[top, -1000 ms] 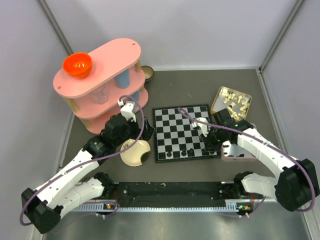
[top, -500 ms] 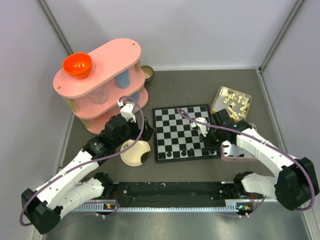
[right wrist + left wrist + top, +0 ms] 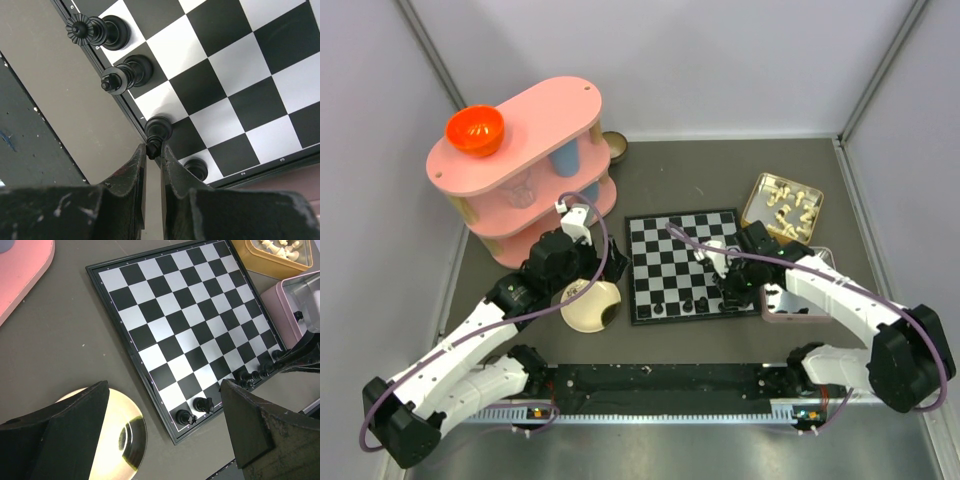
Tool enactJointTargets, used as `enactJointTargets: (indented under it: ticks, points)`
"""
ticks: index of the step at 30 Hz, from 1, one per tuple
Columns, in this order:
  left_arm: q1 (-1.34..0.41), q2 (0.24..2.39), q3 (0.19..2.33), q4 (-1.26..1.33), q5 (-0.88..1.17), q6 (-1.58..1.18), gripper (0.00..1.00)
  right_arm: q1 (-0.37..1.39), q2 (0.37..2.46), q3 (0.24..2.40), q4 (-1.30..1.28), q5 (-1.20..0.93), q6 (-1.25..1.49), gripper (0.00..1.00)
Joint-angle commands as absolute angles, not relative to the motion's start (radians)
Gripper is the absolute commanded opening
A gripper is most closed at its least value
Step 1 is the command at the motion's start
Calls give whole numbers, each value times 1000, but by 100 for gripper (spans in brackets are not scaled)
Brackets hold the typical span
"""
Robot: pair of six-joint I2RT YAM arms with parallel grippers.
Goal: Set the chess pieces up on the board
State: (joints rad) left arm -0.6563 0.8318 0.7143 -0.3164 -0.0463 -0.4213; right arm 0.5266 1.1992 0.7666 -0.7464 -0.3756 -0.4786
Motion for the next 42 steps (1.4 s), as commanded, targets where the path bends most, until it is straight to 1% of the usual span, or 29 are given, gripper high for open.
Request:
enactJointTargets:
  ticks: [1,15,42]
  points:
    - [-653,819,707,-275,-57,-428,97,554,1227,813,-704,-397,-460,4]
    - [-653,808,692,-278,-74,-439,98,580,1273,851,-672,-373,-439,4]
    - [-653,810,689,-276,-81,-445,98,589,1279,819,-686,-365,-446,7]
